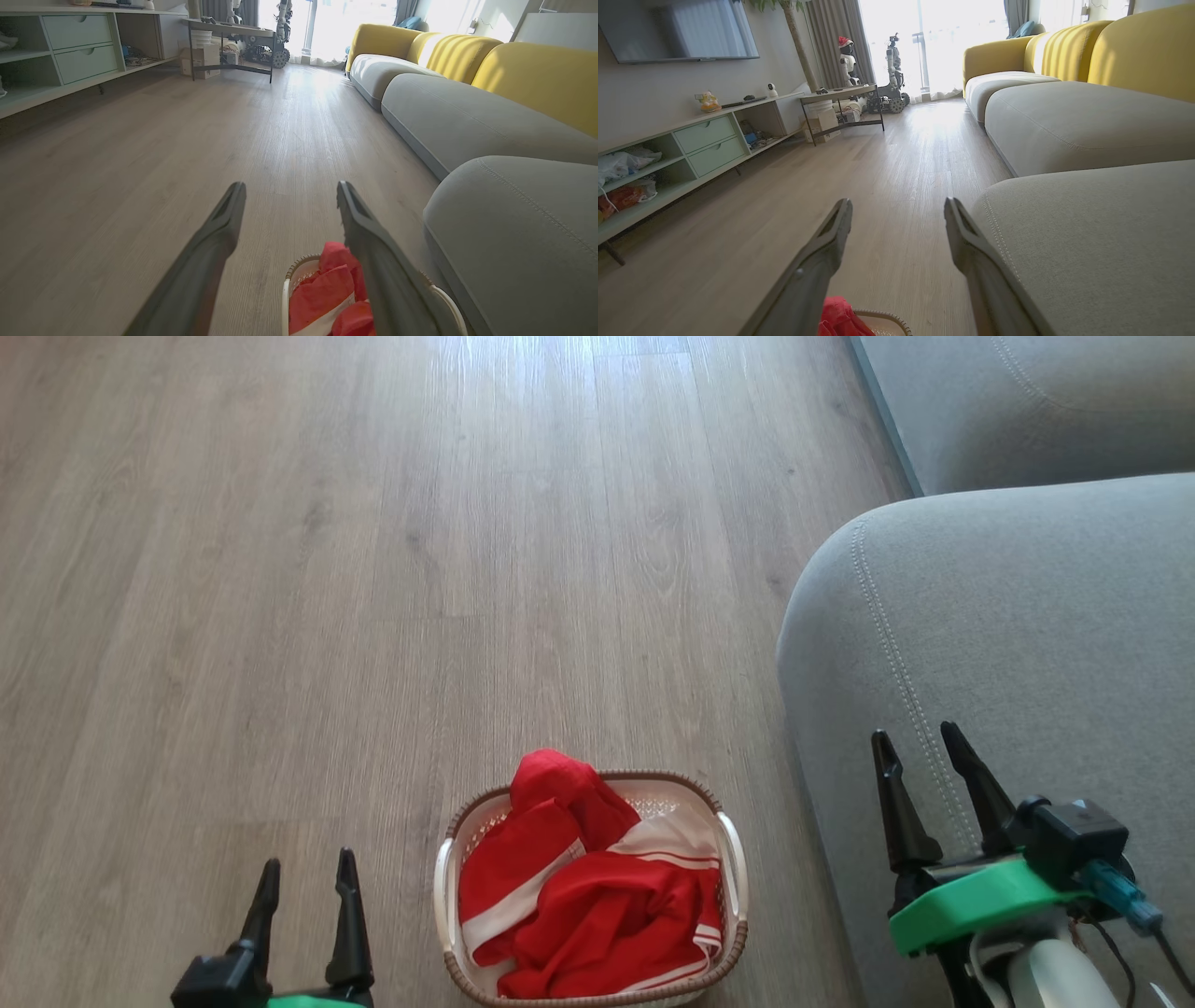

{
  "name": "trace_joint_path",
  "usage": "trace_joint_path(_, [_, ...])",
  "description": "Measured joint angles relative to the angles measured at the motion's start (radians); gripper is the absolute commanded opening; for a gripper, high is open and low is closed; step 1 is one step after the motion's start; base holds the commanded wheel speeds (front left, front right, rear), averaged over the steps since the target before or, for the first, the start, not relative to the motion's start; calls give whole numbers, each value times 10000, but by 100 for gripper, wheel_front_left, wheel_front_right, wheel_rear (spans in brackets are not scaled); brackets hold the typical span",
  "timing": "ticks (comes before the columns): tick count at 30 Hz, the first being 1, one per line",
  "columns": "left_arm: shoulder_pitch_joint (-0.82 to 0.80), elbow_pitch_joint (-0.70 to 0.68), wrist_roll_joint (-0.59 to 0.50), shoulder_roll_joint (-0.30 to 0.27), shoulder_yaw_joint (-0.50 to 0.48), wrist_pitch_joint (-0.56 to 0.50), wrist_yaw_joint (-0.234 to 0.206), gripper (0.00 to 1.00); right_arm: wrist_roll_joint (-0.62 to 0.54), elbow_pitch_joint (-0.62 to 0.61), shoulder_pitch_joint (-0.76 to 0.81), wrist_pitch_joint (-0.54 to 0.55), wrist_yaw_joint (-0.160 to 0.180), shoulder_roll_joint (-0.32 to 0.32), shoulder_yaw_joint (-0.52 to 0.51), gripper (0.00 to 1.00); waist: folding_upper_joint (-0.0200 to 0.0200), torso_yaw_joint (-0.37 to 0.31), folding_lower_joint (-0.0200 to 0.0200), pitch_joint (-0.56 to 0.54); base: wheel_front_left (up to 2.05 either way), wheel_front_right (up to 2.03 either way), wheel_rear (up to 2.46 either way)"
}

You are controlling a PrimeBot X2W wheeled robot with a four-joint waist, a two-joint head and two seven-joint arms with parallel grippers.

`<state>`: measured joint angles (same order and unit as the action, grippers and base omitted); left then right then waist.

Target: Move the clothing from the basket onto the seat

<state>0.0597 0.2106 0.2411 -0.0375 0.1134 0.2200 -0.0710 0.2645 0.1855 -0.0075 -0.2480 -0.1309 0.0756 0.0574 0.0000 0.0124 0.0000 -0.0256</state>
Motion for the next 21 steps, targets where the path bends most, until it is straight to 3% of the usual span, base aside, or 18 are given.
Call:
trace_joint_path(11, [0, -2, -1225, -19, 176, 297, -98, 100, -1634, -29, 1, -21, -2, -205, -313, 100, 0, 3, 0, 30, 0, 0, 0])
trace_joint_path(21, [1, 0, -1246, -23, 226, 297, -98, 100, -1699, -33, 1, -44, -2, -230, -336, 100, 0, -1, 0, 68, 0, 0, 0])
